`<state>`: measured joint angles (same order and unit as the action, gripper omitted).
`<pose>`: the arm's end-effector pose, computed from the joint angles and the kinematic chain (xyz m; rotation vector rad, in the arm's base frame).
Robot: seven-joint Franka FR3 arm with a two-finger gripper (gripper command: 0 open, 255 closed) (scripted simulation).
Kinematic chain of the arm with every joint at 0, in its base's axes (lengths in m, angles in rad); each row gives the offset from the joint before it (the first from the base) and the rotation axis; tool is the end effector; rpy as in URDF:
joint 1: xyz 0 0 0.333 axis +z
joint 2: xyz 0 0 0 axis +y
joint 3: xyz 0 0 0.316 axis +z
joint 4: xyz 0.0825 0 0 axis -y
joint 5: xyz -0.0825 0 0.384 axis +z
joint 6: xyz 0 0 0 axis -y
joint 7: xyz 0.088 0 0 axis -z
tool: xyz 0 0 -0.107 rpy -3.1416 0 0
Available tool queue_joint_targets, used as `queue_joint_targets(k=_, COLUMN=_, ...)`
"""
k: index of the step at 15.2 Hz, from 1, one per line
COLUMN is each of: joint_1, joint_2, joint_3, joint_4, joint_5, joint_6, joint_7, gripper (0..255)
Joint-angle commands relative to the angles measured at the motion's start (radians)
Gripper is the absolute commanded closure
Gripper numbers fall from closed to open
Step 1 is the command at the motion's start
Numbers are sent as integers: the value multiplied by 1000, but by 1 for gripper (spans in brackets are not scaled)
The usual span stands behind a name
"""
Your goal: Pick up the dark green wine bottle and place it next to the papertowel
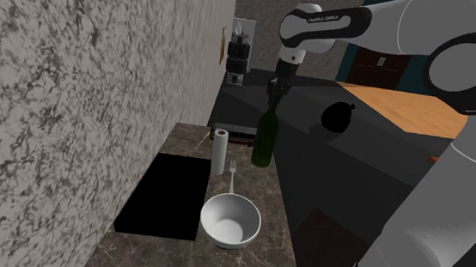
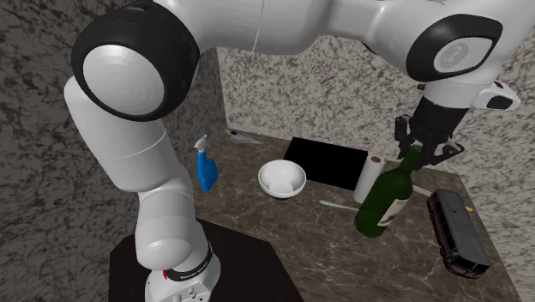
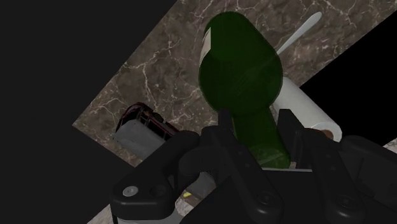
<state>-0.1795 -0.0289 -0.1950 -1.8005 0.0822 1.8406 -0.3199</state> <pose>0.5245 -0.2004 0.5548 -3.0790 0.1139 -0.1440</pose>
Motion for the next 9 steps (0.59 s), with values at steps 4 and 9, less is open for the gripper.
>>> queue_joint_targets(k=4, joint_1=1, joint_2=1, joint_3=1, joint_4=-66, joint_5=2, joint_6=67, joint_7=-5, gripper=255)
queue_joint_targets(k=9, joint_1=1, joint_2=8, joint_3=1, joint_4=-124, joint_5=6, joint_6=133, joint_7=-11, gripper=255)
